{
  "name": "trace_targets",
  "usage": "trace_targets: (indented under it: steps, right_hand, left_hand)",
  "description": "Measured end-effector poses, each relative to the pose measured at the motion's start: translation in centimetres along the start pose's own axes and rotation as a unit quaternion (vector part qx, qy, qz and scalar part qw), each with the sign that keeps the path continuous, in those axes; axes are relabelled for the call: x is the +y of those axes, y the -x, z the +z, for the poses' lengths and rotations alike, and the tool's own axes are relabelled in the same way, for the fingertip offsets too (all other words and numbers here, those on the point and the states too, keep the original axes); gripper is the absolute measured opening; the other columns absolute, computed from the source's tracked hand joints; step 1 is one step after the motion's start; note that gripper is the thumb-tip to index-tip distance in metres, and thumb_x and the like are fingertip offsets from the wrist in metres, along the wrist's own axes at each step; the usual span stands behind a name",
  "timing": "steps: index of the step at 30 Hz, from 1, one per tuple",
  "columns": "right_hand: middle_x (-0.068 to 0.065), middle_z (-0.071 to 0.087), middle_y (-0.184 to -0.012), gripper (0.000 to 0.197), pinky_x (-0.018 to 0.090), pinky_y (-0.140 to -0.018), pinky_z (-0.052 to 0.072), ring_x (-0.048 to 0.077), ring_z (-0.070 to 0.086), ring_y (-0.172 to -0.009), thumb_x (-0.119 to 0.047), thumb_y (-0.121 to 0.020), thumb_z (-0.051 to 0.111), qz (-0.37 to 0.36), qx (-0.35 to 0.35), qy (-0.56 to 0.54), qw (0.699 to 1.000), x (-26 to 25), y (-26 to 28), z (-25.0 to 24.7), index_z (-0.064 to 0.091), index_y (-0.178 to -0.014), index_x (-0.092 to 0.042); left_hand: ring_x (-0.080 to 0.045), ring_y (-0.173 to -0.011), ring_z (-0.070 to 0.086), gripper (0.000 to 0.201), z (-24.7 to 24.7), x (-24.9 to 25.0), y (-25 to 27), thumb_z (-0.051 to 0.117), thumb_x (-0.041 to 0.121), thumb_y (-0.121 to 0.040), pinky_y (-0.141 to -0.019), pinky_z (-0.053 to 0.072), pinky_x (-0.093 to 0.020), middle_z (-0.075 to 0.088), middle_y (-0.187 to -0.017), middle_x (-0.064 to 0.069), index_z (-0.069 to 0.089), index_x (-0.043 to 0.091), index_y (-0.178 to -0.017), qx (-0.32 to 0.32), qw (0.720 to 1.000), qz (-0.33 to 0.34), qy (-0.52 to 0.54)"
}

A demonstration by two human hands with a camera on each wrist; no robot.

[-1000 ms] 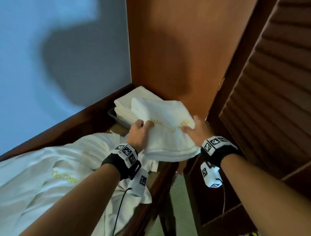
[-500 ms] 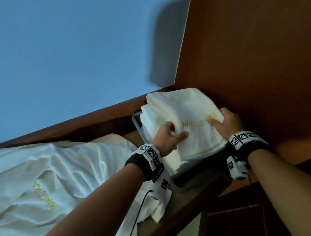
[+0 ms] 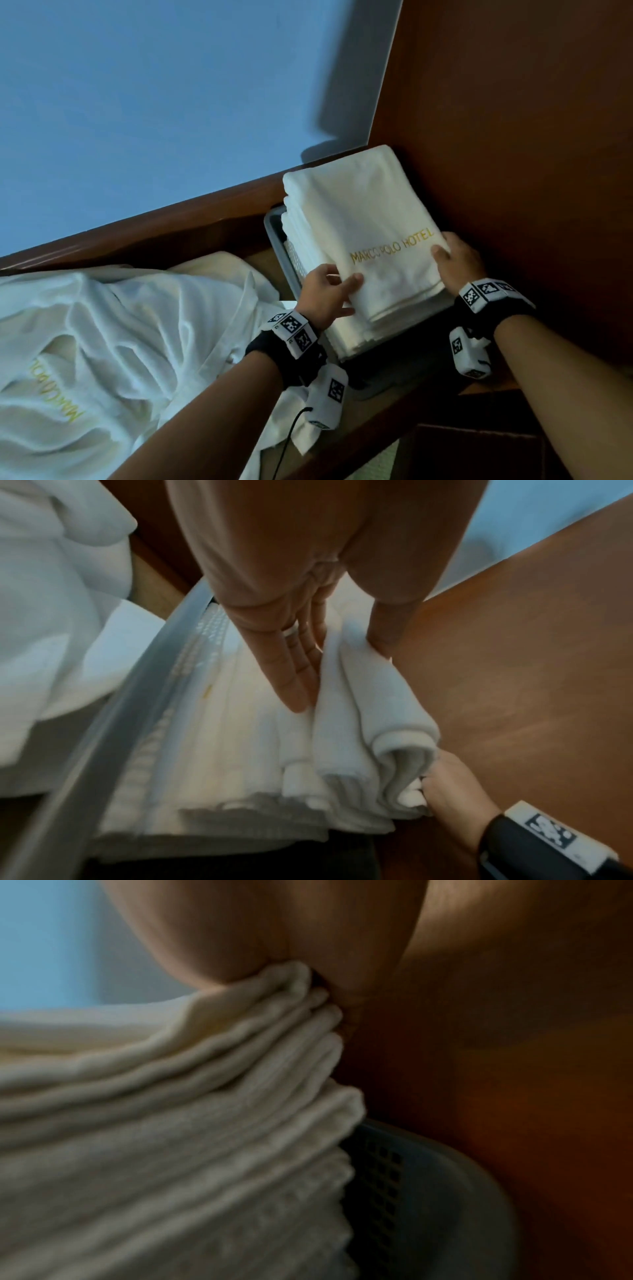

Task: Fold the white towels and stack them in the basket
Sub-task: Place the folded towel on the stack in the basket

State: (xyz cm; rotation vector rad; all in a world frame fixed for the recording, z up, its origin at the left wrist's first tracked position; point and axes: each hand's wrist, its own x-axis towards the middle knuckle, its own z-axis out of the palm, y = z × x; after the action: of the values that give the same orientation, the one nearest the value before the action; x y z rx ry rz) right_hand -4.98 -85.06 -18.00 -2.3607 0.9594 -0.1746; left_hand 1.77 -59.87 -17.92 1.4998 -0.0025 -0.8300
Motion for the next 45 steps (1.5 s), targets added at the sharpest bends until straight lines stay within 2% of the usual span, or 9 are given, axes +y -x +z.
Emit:
trace_targets:
  steps: [5,9,12,15,18,21,26,40,45]
  right_hand:
    - [0.023,0.063,-0.118,0.029,0.039,-0.085,0.046,0.034,0.058,-0.097,-0.023,-0.102,0.046,-0.001,-0.025,0.030,0.999,1.7,1.8,0.1,0.056,-0.124,-0.007]
    - [0.019,0.055,-0.128,0.039,0.045,-0.091,0.043,0.036,0.051,-0.109,-0.026,-0.098,0.053,-0.022,0.016,0.133,0.991,1.1,2.2,0.1,0.051,-0.133,-0.010]
    - [0.012,0.051,-0.132,0.047,0.048,-0.090,0.038,0.036,0.044,-0.113,-0.029,-0.089,0.063,-0.093,0.106,0.185,0.973,-1.3,3.3,0.5,0.053,-0.131,-0.013]
    - [0.006,0.049,-0.137,0.054,0.048,-0.094,0.036,0.032,0.043,-0.118,-0.052,-0.087,0.053,-0.141,0.077,0.201,0.966,-3.2,5.3,2.2,0.053,-0.131,-0.020]
    - [0.005,0.028,-0.154,0.073,0.056,-0.106,0.023,0.032,0.026,-0.137,-0.078,-0.081,0.032,-0.113,-0.011,0.222,0.968,-4.4,6.7,3.7,0.035,-0.142,-0.038]
    - [0.004,-0.012,-0.164,0.096,0.065,-0.114,-0.002,0.034,-0.011,-0.148,-0.097,-0.065,0.018,-0.058,-0.112,0.199,0.972,-5.2,6.3,4.0,0.002,-0.149,-0.053]
    - [0.003,-0.031,-0.160,0.109,0.072,-0.110,-0.009,0.037,-0.029,-0.144,-0.105,-0.051,0.020,-0.048,-0.191,0.188,0.962,-5.9,3.9,4.5,-0.010,-0.145,-0.060]
    - [0.003,-0.033,-0.159,0.109,0.069,-0.110,-0.013,0.034,-0.030,-0.145,-0.107,-0.050,0.021,-0.039,-0.193,0.238,0.951,-5.1,4.9,5.0,-0.011,-0.144,-0.061]
    - [0.002,-0.028,-0.161,0.099,0.062,-0.115,-0.012,0.038,-0.024,-0.146,-0.102,-0.060,0.019,-0.002,-0.190,0.244,0.951,-4.6,7.6,4.2,-0.008,-0.146,-0.060]
  left_hand:
    - [-0.014,-0.060,0.064,0.047,-0.5,-1.3,0.9,0.079,0.024,-0.087,-0.058,0.057,-0.033,0.068,-0.088,-0.011,0.057,-0.004,-0.118,0.001,0.998,-0.030,-0.051]
    - [-0.023,-0.082,0.068,0.077,-1.6,-0.2,0.8,0.077,0.060,-0.078,-0.078,0.056,-0.038,0.068,-0.092,-0.004,0.051,0.004,-0.126,0.063,0.981,0.009,-0.181]
    - [-0.025,-0.112,0.057,0.068,-3.5,2.4,-0.1,0.059,0.063,-0.089,-0.091,0.046,-0.037,0.059,-0.123,-0.006,0.047,0.013,-0.134,0.170,0.897,0.169,-0.370]
    - [-0.032,-0.123,0.051,0.058,-4.0,5.9,-2.3,0.052,0.058,-0.094,-0.108,0.038,-0.046,0.055,-0.133,-0.008,0.052,0.016,-0.134,0.168,0.756,0.349,-0.528]
    - [-0.033,-0.150,0.022,0.073,-3.4,8.4,-5.8,0.039,0.068,-0.094,-0.124,0.009,-0.054,0.031,-0.160,-0.009,0.033,0.026,-0.152,0.042,0.644,0.334,-0.687]
    - [-0.036,-0.153,-0.012,0.094,-3.8,9.9,-9.4,0.031,0.087,-0.082,-0.123,-0.004,-0.054,-0.011,-0.169,-0.004,0.001,0.042,-0.159,-0.036,0.591,0.233,-0.772]
    - [-0.040,-0.152,-0.013,0.104,-5.7,10.2,-12.8,0.028,0.101,-0.064,-0.124,0.001,-0.054,-0.021,-0.166,0.003,-0.010,0.059,-0.151,-0.043,0.586,0.163,-0.793]
    - [-0.042,-0.152,-0.012,0.105,-5.2,9.2,-11.4,0.031,0.099,-0.068,-0.122,0.003,-0.060,-0.018,-0.167,0.002,-0.008,0.052,-0.154,-0.047,0.565,0.156,-0.809]
    - [-0.031,-0.155,0.007,0.088,-6.2,10.6,-6.8,0.037,0.090,-0.079,-0.122,0.014,-0.053,0.006,-0.168,0.009,0.019,0.049,-0.155,-0.053,0.582,0.159,-0.795]
